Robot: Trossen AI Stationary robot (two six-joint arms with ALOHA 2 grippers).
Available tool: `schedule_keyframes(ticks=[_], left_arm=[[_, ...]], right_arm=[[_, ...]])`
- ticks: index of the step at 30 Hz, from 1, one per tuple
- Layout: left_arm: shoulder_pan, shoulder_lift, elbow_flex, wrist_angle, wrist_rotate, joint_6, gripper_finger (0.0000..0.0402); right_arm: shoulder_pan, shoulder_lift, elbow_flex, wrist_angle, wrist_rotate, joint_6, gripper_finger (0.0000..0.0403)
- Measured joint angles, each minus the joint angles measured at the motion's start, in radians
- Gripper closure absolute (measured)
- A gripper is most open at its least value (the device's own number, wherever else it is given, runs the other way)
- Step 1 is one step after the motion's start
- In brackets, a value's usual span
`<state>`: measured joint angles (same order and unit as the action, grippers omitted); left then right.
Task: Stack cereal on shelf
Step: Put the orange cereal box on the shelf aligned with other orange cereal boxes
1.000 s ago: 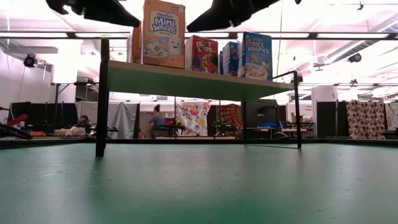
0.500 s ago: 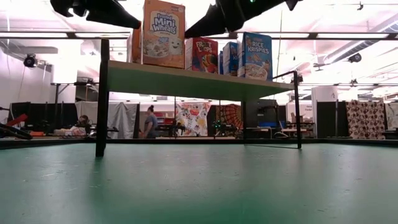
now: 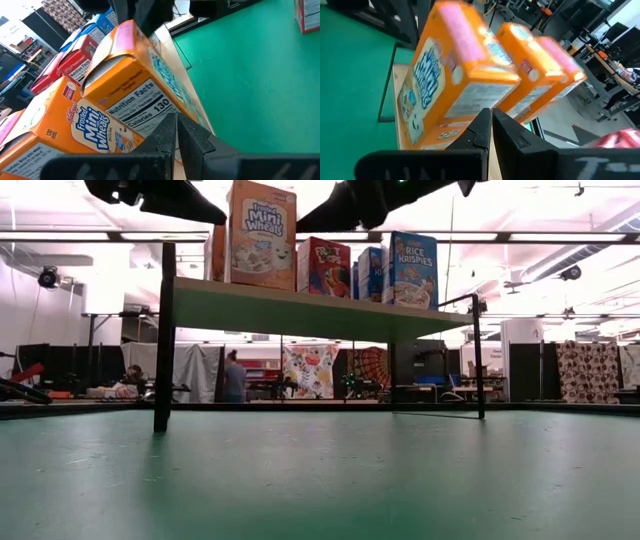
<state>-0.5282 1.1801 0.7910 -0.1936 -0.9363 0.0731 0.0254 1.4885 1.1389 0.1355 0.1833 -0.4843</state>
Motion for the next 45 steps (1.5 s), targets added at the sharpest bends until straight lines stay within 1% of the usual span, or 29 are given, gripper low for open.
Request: schedule_keyframes(ticks=[5,10,16,28,33,41,45], left_arm=[[0.000,0.000,0.000,-0.001,0.000,0.000,0.0400],[0.000,0.000,0.000,-0.002,0.000,0.004,0.0400],[0.000,0.000,0.000,-0.001,0.000,0.007,0.0400],[-0.001,0.000,0.000,-0.003,0.000,0.008,0.0400],[-0.002,-0.005,0.016,-0.012,-0.004,0.008,0.0400],[-0.002,-0.011,0.046,-0.074,-0.006,-0.029,0.0400],[-0.002,-0.011,0.046,-0.119,-0.007,-0.076,0.0400]], right_arm=[[0.001,-0.047,0.000,-0.061,-0.015,0.025,0.0394],[0.000,-0.052,0.000,-0.121,-0.110,0.065,0.0394],[0.000,-0.031,-0.001,-0.107,-0.113,0.064,0.0394],[-0.001,0.013,-0.001,0.007,-0.106,0.015,0.0394],[0.000,0.017,-0.001,0.013,-0.106,0.014,0.0394],[0.000,0.018,-0.001,0.006,-0.111,0.012,0.0394],[0.000,0.018,-0.001,0.004,-0.114,0.012,0.0394]])
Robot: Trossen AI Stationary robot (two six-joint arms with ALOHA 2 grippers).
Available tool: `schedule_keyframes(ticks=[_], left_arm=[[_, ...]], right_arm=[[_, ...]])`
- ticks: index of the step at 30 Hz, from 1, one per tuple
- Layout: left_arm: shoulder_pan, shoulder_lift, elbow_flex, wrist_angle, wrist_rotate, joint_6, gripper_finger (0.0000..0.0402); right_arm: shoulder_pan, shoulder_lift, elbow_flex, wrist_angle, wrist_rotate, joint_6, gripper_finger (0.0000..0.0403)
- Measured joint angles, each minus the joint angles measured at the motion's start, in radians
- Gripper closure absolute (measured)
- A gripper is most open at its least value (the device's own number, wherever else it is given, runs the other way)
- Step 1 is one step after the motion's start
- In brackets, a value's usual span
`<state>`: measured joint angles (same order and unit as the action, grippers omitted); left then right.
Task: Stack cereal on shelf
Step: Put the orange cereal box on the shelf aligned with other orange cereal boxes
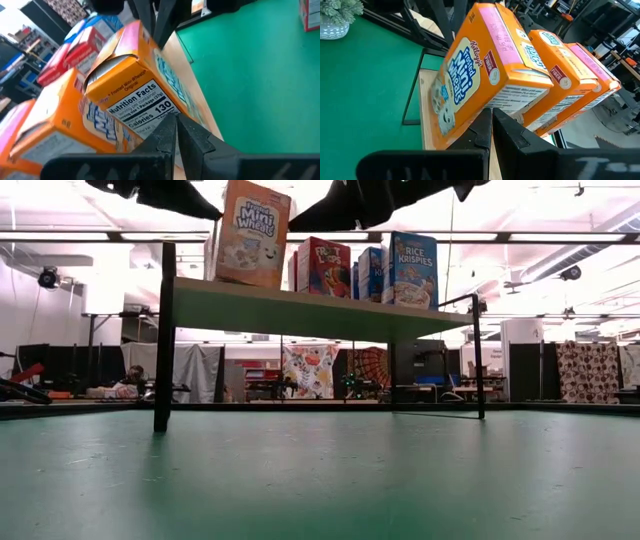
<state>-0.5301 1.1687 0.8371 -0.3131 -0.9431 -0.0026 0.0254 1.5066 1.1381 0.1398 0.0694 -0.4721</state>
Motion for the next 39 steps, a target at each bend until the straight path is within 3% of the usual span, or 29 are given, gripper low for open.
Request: schedule_keyframes(ticks=[18,28,39], left_arm=[[-0.010,-0.013,0.000,-0.045,0.002,-0.064,0.0400],[-0.069,-0.047,0.000,-0.047,0.003,-0.064,0.0400],[-0.076,-0.041,0.007,-0.048,0.004,-0.068,0.0400]], right_arm=[[0.000,0.000,0.000,0.000,0.001,0.000,0.0394],[0.000,0.020,0.000,0.031,0.003,-0.012,0.0394],[0.000,0.004,0.000,0.008,0.118,-0.025,0.0394]])
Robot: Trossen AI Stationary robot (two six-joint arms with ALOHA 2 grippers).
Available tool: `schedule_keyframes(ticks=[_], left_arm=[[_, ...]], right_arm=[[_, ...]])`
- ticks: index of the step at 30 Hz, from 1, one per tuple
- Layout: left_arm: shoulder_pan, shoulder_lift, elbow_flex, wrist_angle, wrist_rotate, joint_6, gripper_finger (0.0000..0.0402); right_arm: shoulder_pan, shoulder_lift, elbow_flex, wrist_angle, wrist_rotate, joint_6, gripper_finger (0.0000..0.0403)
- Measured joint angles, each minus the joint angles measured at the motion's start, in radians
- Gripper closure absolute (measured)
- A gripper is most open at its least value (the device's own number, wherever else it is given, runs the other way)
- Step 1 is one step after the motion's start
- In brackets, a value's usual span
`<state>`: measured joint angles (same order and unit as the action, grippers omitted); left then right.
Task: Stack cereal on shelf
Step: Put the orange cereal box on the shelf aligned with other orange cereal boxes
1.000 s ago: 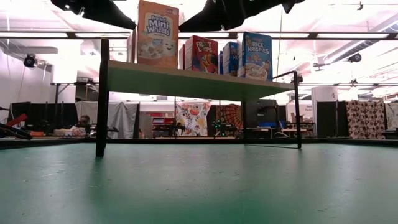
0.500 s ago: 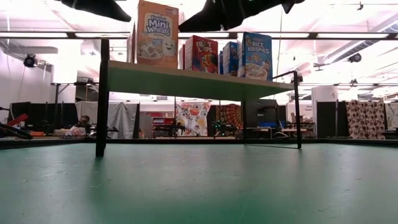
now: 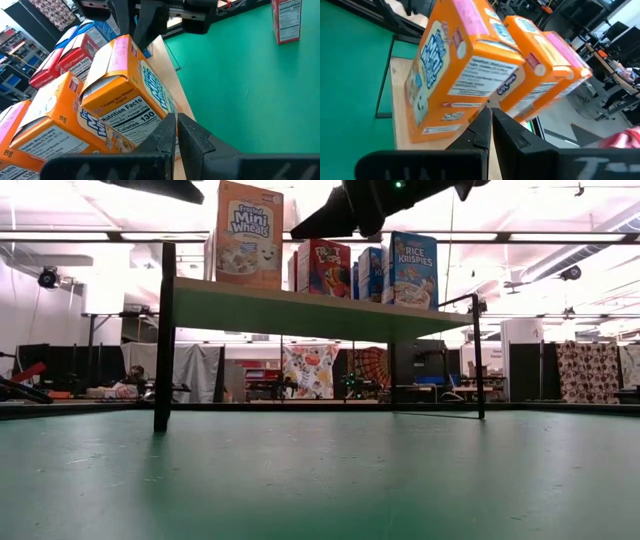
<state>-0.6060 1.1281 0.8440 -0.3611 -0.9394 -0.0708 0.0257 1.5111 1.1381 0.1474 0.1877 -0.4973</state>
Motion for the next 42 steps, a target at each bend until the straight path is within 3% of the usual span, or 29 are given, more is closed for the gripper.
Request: schedule_keyframes(ticks=[10,17,22,29,42], left_arm=[[0.002,0.016,0.000,0.000,-0.001,0.000,0.0400],[0.012,0.016,-0.002,0.000,-0.004,0.000,0.0400],[0.012,0.016,-0.002,0.000,-0.005,0.000,0.0400],[0.012,0.016,-0.003,-0.001,-0.005,0.001,0.0400],[0.012,0.016,-0.003,0.000,-0.005,0.001,0.0400]], right_arm=[[0.033,-0.067,0.000,-0.057,-0.022,0.006,0.0394],[0.042,-0.057,0.000,-0.076,-0.301,0.058,0.0394],[0.039,-0.007,0.000,-0.011,-0.278,0.046,0.0394],[0.037,0.021,0.000,0.053,-0.139,0.001,0.0394],[0.024,0.021,0.000,0.066,-0.133,-0.002,0.0394]])
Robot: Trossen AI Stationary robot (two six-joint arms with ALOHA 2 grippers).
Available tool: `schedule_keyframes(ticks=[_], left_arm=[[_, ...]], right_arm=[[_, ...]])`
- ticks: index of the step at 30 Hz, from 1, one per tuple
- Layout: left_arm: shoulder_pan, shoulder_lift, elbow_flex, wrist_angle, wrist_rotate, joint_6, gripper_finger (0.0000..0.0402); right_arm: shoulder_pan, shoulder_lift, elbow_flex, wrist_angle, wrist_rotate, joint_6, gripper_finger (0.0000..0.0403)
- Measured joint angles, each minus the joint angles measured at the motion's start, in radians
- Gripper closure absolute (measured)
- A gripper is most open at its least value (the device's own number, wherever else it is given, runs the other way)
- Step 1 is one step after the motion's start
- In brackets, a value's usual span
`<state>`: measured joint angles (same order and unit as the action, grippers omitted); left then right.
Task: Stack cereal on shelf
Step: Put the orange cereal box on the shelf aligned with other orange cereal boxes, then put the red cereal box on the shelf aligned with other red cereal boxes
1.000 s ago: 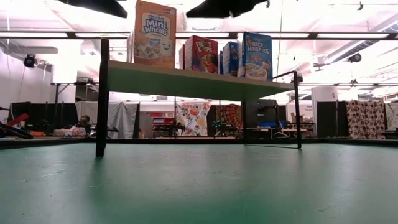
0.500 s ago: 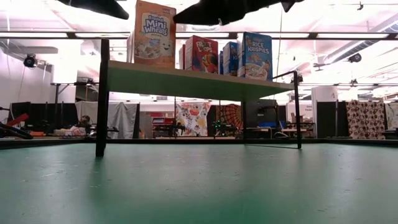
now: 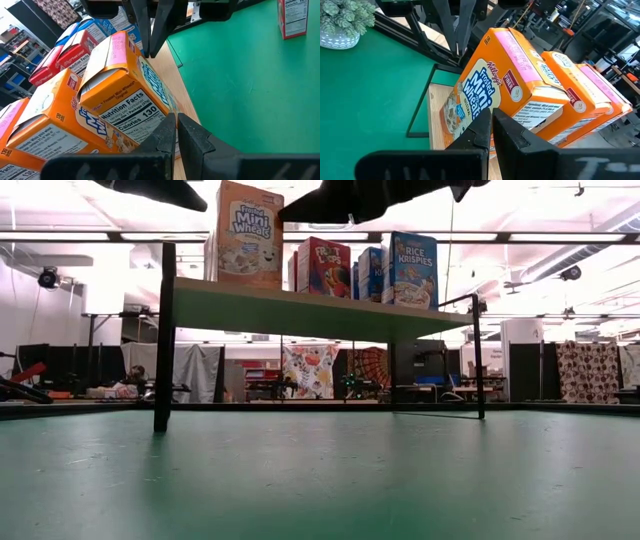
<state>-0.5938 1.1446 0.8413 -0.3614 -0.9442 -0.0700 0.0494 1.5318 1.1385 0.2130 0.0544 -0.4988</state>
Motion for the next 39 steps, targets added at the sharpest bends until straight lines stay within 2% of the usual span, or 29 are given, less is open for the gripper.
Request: schedule_keyframes(ticks=[7,12,18,26,32,39], left_arm=[[0.000,0.000,0.000,0.000,0.000,0.000,0.0400],[-0.001,0.000,0.000,0.001,0.000,0.000,0.0400],[-0.019,0.000,0.003,-0.001,0.000,0.005,0.0400],[-0.047,0.000,0.043,0.023,0.012,0.005,0.0400],[-0.047,0.000,0.053,0.030,0.012,-0.003,0.0400],[-0.047,0.000,0.058,0.032,0.012,-0.025,0.0400]], right_arm=[[0.002,-0.008,0.000,-0.007,0.000,0.002,0.0394],[0.041,-0.089,0.000,-0.074,-0.001,0.090,0.0394],[0.105,-0.212,0.000,-0.307,-0.003,0.284,0.0394],[0.230,-0.336,0.000,-0.594,-0.002,0.618,0.0394],[0.343,-0.347,0.002,-0.716,-0.002,0.785,0.0394],[0.439,-0.264,0.115,-1.018,-0.001,0.972,0.0394]])
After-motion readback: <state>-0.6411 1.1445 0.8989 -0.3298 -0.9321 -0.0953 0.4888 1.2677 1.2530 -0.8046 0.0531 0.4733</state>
